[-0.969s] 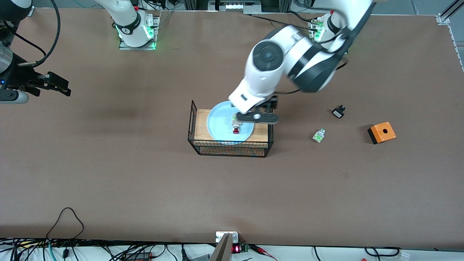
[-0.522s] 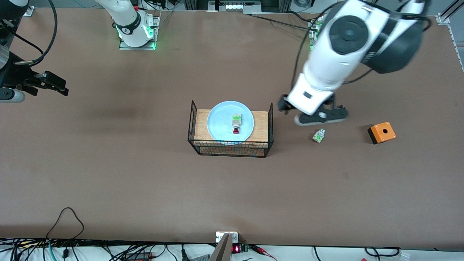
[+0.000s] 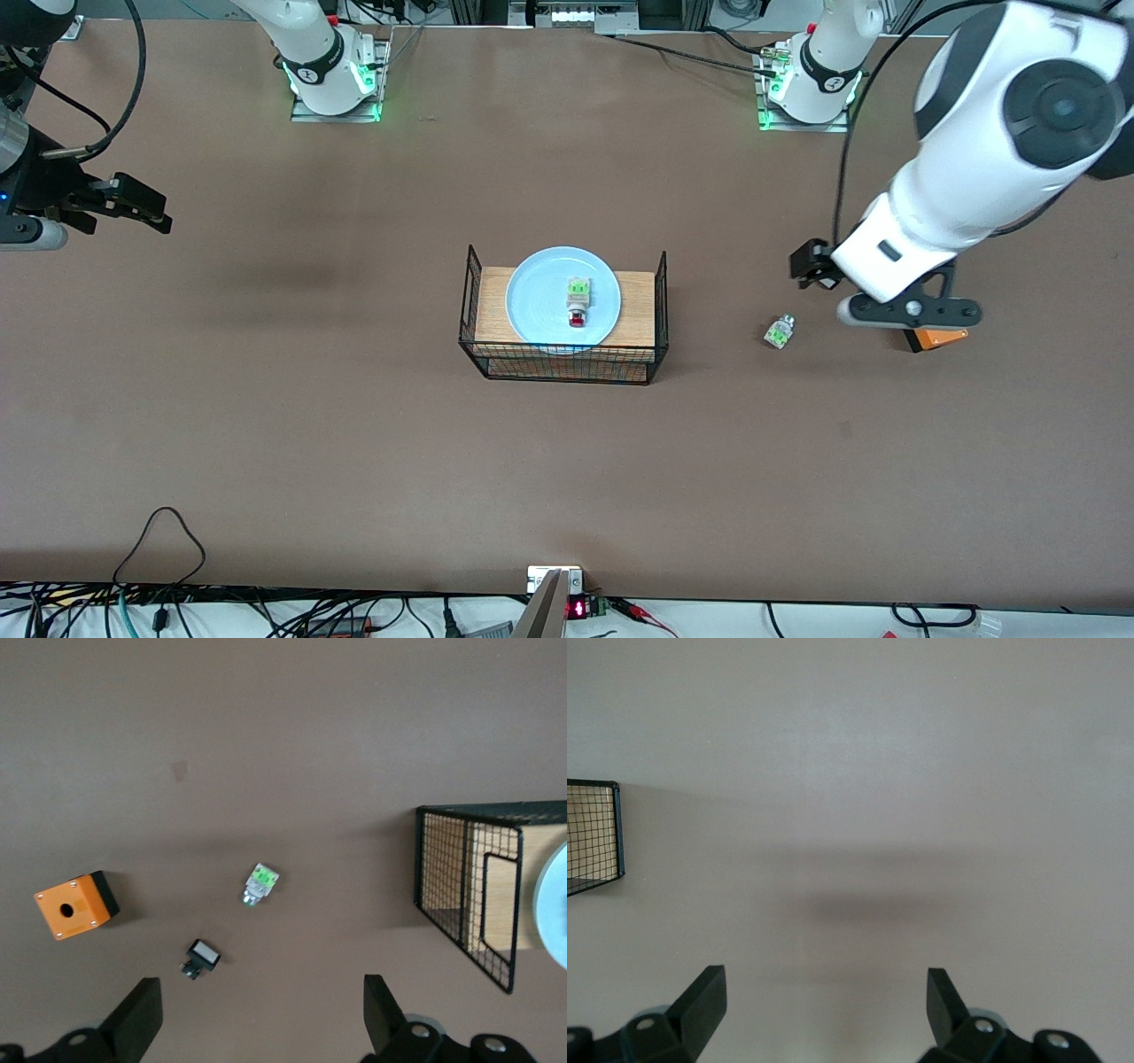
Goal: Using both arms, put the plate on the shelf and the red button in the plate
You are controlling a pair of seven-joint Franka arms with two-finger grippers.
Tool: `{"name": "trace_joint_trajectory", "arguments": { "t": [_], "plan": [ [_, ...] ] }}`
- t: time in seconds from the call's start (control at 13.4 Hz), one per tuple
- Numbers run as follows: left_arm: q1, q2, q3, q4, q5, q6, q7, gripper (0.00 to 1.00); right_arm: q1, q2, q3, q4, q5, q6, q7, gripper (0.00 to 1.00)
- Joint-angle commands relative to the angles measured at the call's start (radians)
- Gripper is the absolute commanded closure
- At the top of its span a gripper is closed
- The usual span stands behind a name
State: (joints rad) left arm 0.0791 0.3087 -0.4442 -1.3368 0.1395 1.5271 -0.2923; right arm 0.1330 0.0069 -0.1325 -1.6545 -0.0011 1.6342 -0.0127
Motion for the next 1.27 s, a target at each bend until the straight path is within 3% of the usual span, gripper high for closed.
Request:
{"name": "trace_joint_trajectory", "arguments": {
  "t": [0.0,0.3,0.6,0.75,0.97,1.19],
  "plan": [
    [0.049,-0.030,-0.016,-0.021,-0.007,-0.086,0.041,0.00,0.000,-0.012,0.004,0.004,-0.013,-0.017,0.000,0.00],
    [0.102,-0.055,0.019,0.005,-0.024,-0.105,0.169,0.00,0.002,-0.012,0.005,0.004,-0.011,-0.016,0.005,0.00],
    [0.064,-0.227,0.229,-0.233,-0.083,0.043,0.350,0.00,0.002,-0.010,0.007,0.004,-0.011,-0.016,0.003,0.00],
    [-0.001,-0.285,0.332,-0.307,-0.083,0.100,0.392,0.00,0.002,-0.010,0.007,0.002,-0.011,-0.017,0.000,0.00],
    [-0.007,-0.375,0.340,-0.407,-0.084,0.131,0.383,0.00,0.003,-0.010,0.007,0.002,-0.011,-0.017,-0.001,0.00],
    [-0.028,-0.381,0.357,-0.423,-0.087,0.160,0.386,0.00,0.003,-0.010,0.007,0.004,-0.011,-0.017,0.000,0.00]
  ]
}}
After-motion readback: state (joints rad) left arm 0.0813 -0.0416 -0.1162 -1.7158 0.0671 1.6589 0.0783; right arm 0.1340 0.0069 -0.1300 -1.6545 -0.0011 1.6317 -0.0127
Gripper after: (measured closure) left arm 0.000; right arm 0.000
